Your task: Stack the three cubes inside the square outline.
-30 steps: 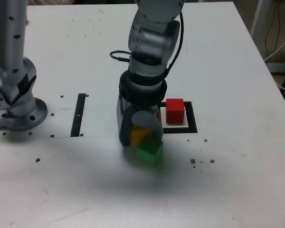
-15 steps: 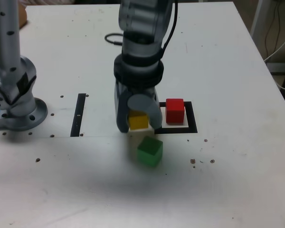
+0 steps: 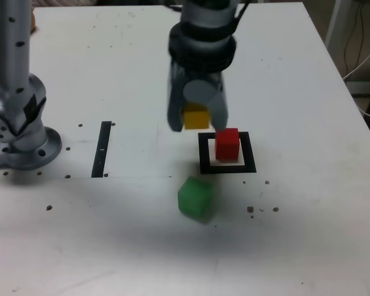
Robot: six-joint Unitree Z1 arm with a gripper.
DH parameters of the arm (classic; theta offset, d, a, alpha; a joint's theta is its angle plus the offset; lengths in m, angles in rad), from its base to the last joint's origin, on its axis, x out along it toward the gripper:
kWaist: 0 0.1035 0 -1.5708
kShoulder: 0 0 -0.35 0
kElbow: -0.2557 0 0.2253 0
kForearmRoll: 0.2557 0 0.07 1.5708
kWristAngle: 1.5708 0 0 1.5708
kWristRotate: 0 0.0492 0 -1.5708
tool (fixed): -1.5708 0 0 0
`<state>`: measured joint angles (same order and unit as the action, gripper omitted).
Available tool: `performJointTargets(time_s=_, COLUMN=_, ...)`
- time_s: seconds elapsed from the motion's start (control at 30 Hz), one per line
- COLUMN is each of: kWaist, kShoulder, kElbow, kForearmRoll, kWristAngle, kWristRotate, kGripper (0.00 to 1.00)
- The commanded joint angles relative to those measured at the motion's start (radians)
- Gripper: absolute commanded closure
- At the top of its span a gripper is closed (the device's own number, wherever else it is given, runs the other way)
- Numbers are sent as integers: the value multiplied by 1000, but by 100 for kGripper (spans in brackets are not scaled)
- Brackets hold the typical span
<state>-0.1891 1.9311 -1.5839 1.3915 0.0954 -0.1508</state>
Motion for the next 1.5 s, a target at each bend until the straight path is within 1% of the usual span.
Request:
performJointTargets(time_s=0.0, kWaist=18, kShoulder=15, kElbow=-28, kForearmRoll=6, kWristAngle=-3, kWristRotate=55, kGripper=63)
performJointTargets(time_s=0.17, kWaist=61, kShoulder=39, kElbow=-70, kForearmRoll=10, kWristAngle=-8, kWristRotate=151, kGripper=63)
performJointTargets(time_s=0.3, kWaist=91, kShoulder=68, kElbow=-76, kForearmRoll=11, kWristAngle=-35, kWristRotate=173, kGripper=63)
performJointTargets(time_s=0.4, kWaist=101, kShoulder=90, kElbow=-83, kForearmRoll=11, kWristAngle=-55, kWristRotate=170, kGripper=63)
performJointTargets(time_s=0.63, kWaist=101, kShoulder=130, kElbow=-108, kForearmRoll=13, kWristAngle=-80, kWristRotate=103, kGripper=63)
performJointTargets(time_s=0.73, kWaist=100, kShoulder=134, kElbow=-122, kForearmRoll=14, kWristAngle=-79, kWristRotate=75, kGripper=63)
performJointTargets(time_s=0.87, kWaist=99, kShoulder=135, kElbow=-133, kForearmRoll=10, kWristAngle=-68, kWristRotate=61, kGripper=63)
performJointTargets(time_s=1.17, kWaist=100, kShoulder=146, kElbow=-127, kForearmRoll=-4, kWristAngle=-58, kWristRotate=76, kGripper=63)
performJointTargets(time_s=1.47, kWaist=103, kShoulder=167, kElbow=-121, kForearmRoll=-27, kWristAngle=-61, kWristRotate=83, kGripper=63)
